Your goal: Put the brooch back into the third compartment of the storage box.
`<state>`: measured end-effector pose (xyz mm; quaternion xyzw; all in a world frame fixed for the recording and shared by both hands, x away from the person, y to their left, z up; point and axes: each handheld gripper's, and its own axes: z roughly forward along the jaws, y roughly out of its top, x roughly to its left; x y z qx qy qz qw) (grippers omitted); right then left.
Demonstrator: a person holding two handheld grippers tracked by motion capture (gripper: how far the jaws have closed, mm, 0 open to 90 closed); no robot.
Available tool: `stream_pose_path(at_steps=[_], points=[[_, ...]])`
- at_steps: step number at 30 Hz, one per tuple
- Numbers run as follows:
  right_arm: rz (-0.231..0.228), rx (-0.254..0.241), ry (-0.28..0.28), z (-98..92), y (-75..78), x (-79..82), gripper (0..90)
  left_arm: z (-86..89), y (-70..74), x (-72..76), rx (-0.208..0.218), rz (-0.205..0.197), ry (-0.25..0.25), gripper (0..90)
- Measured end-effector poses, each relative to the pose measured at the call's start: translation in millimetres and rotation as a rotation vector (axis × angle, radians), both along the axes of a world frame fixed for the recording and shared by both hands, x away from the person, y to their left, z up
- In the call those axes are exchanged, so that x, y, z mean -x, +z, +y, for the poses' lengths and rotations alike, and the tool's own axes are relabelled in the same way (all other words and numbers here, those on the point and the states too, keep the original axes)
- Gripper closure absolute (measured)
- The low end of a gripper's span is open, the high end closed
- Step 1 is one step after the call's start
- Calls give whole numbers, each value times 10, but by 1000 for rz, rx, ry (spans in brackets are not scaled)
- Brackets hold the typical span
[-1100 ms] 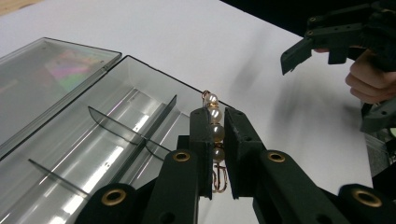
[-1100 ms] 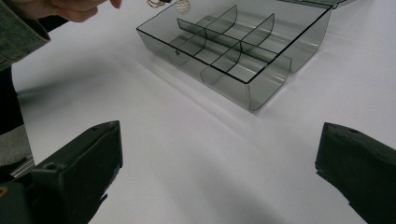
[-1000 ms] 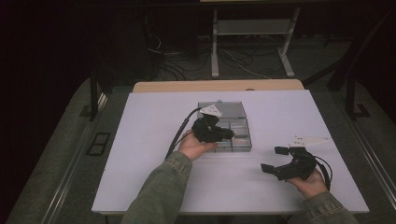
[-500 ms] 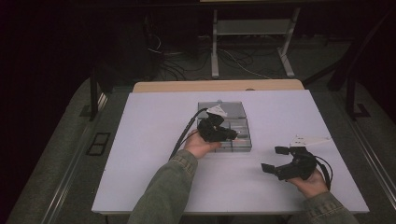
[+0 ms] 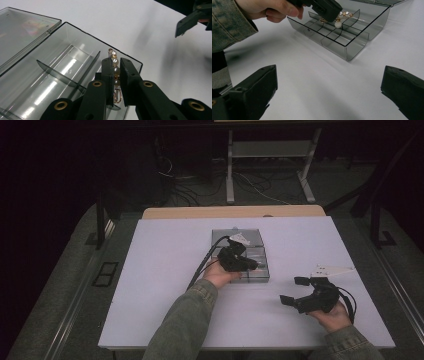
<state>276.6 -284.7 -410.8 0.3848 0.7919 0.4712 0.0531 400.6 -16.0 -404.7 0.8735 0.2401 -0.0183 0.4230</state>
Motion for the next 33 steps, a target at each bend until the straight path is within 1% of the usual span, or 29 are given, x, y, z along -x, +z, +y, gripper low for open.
stream_pose_path(at_steps=[4,5,6,7,8,9,11,14,16,17,22,28,29,33], points=[[6,-5,-3,-4,8,3,5,-48,-21,-12,-8,11,-3,807],[6,-6,-3,-5,8,3,5,-58,-26,-13,-6,22,-1,807],[6,-6,-3,-6,8,3,5,-62,-28,-23,-15,20,-7,807],[6,-6,-3,-5,8,3,5,-75,-37,-23,-8,28,-1,807],[6,-4,-3,-5,9,4,5,-77,-41,-32,-13,26,-8,805],[6,-4,-3,-5,9,4,5,-82,-45,-32,-18,33,-7,803],[5,-4,-3,-5,9,5,5,-83,-55,-37,-16,38,-10,788],[2,-4,-3,-9,9,3,5,-70,-51,-45,-11,45,-4,732],[5,-6,-4,-10,8,3,5,-57,-39,-45,0,45,11,704],[5,-6,-4,-10,8,2,5,-43,-28,-51,0,41,10,693],[1,-7,-7,-18,8,0,5,10,23,-59,33,41,41,616],[2,-9,-8,-26,11,-3,5,92,73,-68,53,42,48,507],[2,-7,-9,-29,12,-3,5,111,83,-71,53,40,47,490],[1,-6,-10,-31,12,-5,5,186,123,-64,66,20,79,416]])
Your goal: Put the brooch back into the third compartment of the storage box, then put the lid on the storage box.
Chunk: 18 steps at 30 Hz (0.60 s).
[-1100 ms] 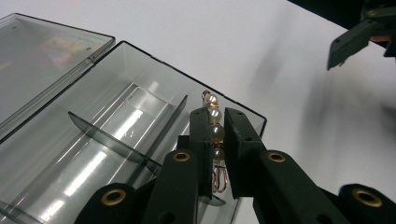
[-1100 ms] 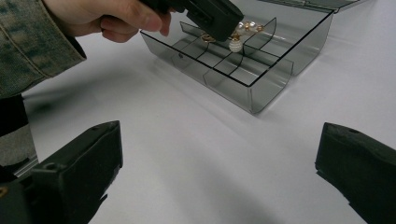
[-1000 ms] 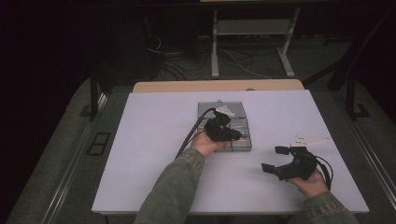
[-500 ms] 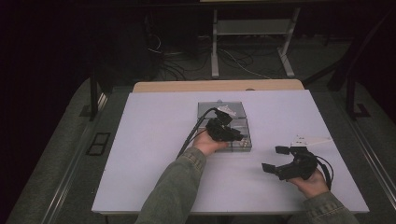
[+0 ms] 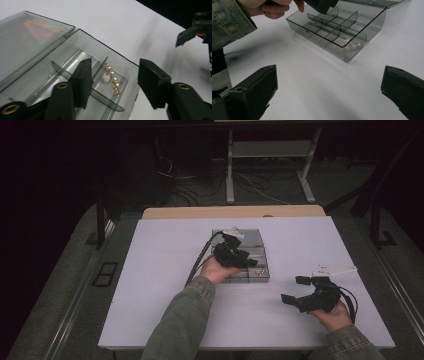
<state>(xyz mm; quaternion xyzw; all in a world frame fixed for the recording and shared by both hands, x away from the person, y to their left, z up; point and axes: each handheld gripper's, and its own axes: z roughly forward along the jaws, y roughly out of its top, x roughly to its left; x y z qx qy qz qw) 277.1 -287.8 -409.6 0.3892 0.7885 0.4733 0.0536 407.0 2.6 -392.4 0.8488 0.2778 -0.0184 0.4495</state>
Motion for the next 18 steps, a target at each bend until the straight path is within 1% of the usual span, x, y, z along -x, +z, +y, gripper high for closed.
stream_pose_path(at_steps=[4,6,7,9,10,11,12,14,16,18], points=[[1,1,-3,-6,1,-8,5,116,40,-3,25,0,30,368],[5,-2,-5,-8,1,-17,5,179,57,-2,37,-2,35,341],[-2,1,-5,-11,-1,-25,5,212,68,2,42,-5,37,318],[6,-2,-8,-10,5,-31,5,283,90,-2,53,-12,44,287],[7,-1,-10,-8,7,-35,5,314,101,-3,64,-12,52,273],[3,-1,-7,-7,6,-43,5,335,110,4,83,-10,73,260],[7,-1,-11,-4,10,-45,5,369,120,3,90,-12,80,246],[8,0,-11,-3,16,-55,5,429,140,2,89,-11,99,221],[9,-9,-15,0,28,-77,5,486,153,-7,73,-21,121,185],[9,-14,-20,3,47,-122,5,534,158,-26,79,-5,146,131]])
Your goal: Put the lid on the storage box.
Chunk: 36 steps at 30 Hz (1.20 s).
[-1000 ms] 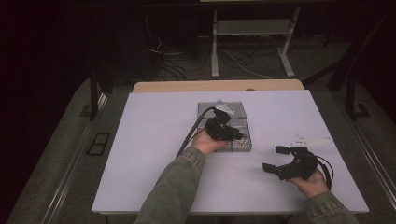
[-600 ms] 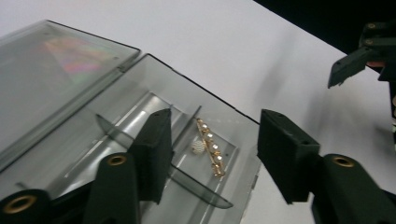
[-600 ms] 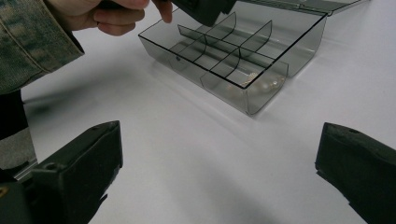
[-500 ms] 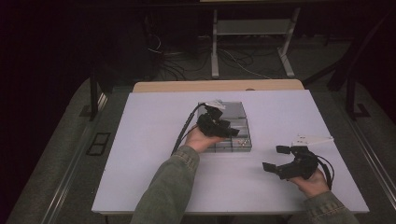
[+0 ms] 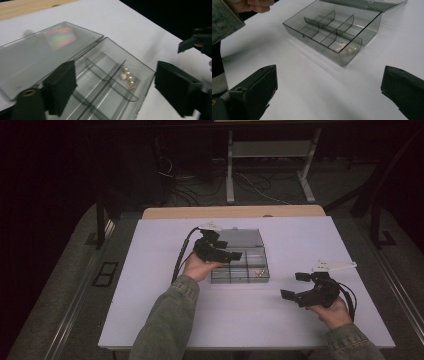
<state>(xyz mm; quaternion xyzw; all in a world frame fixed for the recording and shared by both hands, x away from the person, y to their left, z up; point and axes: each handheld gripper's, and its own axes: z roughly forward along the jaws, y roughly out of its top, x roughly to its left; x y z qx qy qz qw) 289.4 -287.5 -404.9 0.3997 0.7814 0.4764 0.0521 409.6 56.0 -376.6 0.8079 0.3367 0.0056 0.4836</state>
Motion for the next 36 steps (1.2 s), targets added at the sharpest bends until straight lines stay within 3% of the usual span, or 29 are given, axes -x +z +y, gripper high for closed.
stream_pose_path(at_steps=[5,13,24,36], points=[[5,-7,-7,31,43,-107,5,94,15,-45,10,14,46,0],[16,-8,-4,35,88,-237,5,268,20,-116,35,30,86,0],[21,20,9,145,195,-469,5,511,15,-209,37,41,147,0],[15,45,23,273,374,-773,5,610,-97,-359,70,79,205,0]])
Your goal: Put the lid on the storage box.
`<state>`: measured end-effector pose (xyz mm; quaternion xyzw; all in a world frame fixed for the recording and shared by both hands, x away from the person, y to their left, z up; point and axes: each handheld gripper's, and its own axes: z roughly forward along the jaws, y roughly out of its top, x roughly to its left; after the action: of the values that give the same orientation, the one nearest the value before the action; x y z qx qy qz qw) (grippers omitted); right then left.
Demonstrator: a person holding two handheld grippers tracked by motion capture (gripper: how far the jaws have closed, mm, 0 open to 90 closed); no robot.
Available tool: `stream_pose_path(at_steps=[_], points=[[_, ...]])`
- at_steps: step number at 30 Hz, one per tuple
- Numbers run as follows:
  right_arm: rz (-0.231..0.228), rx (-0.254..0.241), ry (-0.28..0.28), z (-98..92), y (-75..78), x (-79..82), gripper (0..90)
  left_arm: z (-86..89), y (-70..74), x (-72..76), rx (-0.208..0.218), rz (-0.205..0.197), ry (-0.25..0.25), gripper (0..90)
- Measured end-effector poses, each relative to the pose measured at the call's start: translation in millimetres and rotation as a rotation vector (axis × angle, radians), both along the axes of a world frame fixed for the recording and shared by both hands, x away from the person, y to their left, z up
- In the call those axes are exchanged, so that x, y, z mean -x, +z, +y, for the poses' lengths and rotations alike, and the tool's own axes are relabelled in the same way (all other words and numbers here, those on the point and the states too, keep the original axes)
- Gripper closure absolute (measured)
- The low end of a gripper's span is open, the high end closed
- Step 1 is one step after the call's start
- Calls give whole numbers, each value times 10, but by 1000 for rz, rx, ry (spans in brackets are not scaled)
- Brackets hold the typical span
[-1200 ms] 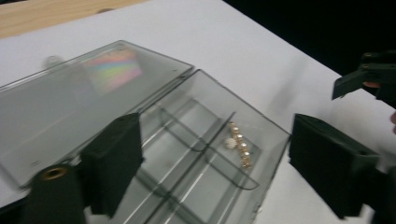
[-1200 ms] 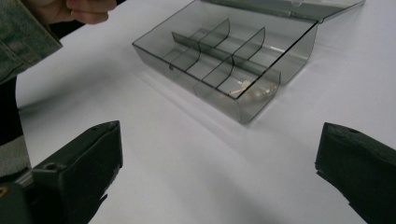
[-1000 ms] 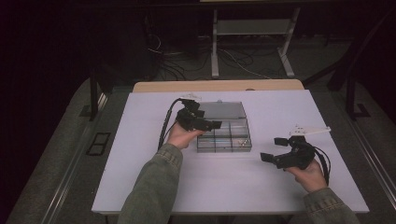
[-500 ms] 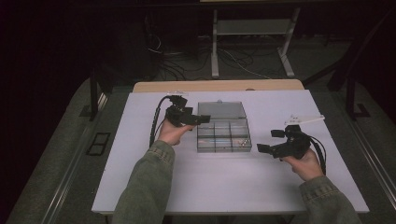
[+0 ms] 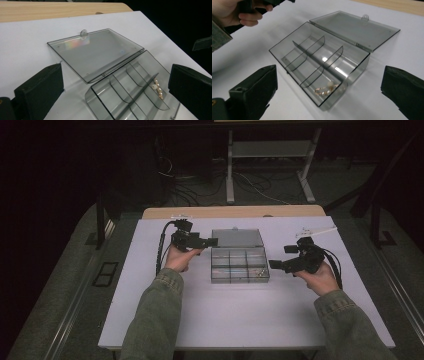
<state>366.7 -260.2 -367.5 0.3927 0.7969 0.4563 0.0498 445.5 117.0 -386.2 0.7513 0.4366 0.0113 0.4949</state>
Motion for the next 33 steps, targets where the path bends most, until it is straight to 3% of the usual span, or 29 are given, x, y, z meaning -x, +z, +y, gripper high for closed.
stream_pose_path(at_steps=[8,18,26,33], points=[[4,19,19,133,64,-201,5,22,-101,-86,14,22,35,0],[13,13,5,304,45,-507,6,-41,-168,-177,16,17,49,0],[27,1,-46,358,-50,-719,6,-60,-275,-242,23,32,98,0],[39,-27,-125,313,-180,-869,6,-61,-366,-290,30,53,137,0]])
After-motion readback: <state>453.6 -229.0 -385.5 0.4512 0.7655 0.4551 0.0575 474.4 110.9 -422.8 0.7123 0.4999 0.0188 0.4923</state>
